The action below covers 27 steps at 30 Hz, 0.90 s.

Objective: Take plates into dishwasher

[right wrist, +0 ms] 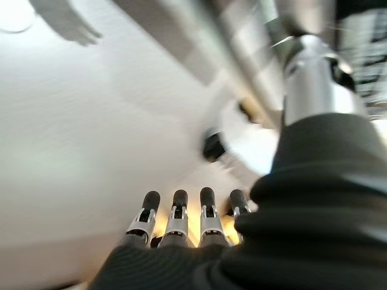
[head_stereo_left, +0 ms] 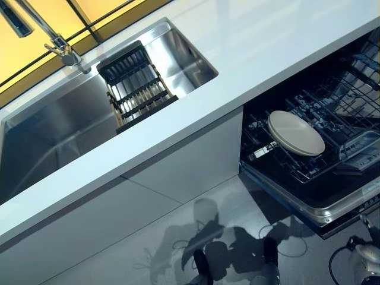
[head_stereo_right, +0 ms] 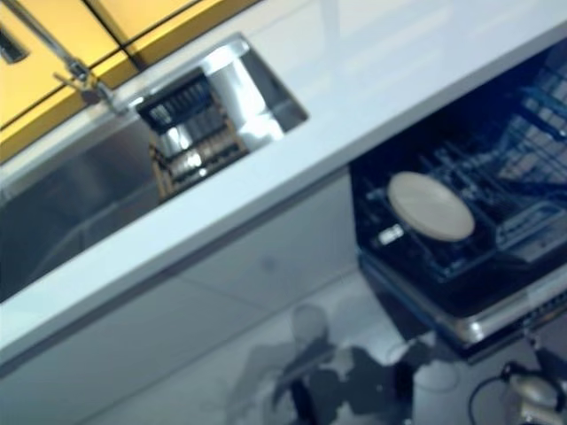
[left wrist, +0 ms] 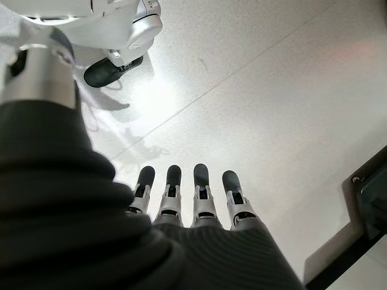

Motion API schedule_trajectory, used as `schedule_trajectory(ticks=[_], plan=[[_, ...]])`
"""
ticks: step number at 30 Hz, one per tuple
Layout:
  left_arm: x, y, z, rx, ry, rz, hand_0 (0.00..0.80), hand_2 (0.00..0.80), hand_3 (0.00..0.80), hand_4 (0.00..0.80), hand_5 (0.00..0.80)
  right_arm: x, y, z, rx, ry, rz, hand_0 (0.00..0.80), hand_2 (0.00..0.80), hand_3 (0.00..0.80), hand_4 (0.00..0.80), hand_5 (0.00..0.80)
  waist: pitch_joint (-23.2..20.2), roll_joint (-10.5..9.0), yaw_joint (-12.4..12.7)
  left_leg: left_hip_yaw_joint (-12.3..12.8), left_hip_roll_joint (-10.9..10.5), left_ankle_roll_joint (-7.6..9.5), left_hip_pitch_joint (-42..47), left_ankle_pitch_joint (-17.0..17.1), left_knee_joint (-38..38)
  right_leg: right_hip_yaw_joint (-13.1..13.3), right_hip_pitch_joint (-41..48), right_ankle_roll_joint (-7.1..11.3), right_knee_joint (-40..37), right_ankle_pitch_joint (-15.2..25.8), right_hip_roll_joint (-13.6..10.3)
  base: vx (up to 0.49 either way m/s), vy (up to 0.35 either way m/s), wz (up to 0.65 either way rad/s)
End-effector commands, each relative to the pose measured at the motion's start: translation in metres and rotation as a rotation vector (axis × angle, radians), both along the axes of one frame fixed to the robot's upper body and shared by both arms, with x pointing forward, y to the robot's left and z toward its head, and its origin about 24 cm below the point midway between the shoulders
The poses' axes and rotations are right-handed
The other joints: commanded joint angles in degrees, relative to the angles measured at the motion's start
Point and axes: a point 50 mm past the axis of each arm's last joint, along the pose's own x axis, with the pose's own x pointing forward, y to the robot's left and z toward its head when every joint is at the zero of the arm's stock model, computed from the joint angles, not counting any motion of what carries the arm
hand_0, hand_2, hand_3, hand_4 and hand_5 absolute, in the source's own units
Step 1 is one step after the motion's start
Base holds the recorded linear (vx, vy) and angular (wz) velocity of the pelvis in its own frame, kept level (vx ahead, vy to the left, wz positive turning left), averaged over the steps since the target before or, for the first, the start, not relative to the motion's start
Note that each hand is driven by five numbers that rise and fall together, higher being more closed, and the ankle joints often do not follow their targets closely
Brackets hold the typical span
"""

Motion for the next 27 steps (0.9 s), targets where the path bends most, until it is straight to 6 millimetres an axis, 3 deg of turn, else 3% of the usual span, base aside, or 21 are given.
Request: schedule_trajectory(ticks=[1, 8, 14, 21, 27], plan=[[0.012, 0.007, 0.003, 0.024, 0.021, 0.004, 0.000, 0.000, 0.000, 0.000, 0.000, 0.108, 0.061, 0.128, -0.256, -0.421, 0.450, 0.000, 0.000, 0.000, 0.000, 0.000, -2.21, 0.01, 6.51, -0.49, -1.28, -1.53, 3.57, -5.40, 0.66, 3.09, -6.62, -0.49, 12.56, -3.57, -2.62, 0.048, 0.000, -0.08], [0.005, 0.011, 0.002, 0.050, 0.059, -0.003, 0.000, 0.000, 0.000, 0.000, 0.000, 0.114, 0.076, 0.159, -0.301, -0.567, 0.615, 0.000, 0.000, 0.000, 0.000, 0.000, -4.48, -3.05, 7.12, -0.99, -0.51, -1.70, 5.59, -5.88, 0.57, 2.16, -4.79, -0.24, 11.84, -2.82, -2.47, 0.057, -0.045, 0.00], [-0.002, 0.021, 0.003, 0.095, 0.092, -0.014, 0.000, 0.000, 0.000, 0.000, 0.000, 0.119, 0.081, 0.169, -0.148, -0.732, 0.751, 0.000, 0.000, 0.000, 0.000, 0.000, -6.42, -5.05, 8.18, -1.42, -0.31, -1.83, 7.32, -6.34, 0.55, 0.54, -2.91, 0.12, 11.18, -1.51, -3.42, 0.061, -0.051, 0.21], [-0.008, 0.020, 0.001, 0.100, 0.120, -0.041, 0.000, 0.000, 0.000, 0.000, 0.000, 0.125, 0.080, 0.178, -0.064, -0.809, 0.803, 0.000, 0.000, 0.000, 0.000, 0.000, -7.94, -4.99, 9.06, -2.22, -0.56, -1.89, 8.24, -6.44, 0.51, -0.41, -1.62, 0.20, 11.23, -1.33, -4.16, 0.047, -0.010, 0.16], [-0.012, 0.018, 0.000, 0.091, 0.132, -0.045, 0.000, 0.000, 0.000, 0.000, 0.000, 0.126, 0.073, 0.167, -0.064, -0.736, 0.722, 0.000, 0.000, 0.000, 0.000, 0.000, -8.62, -4.66, 9.38, -2.26, -0.62, -2.03, 8.57, -6.48, 0.48, -1.06, -0.80, 0.32, 10.82, -1.37, -4.43, 0.007, 0.004, 0.01]])
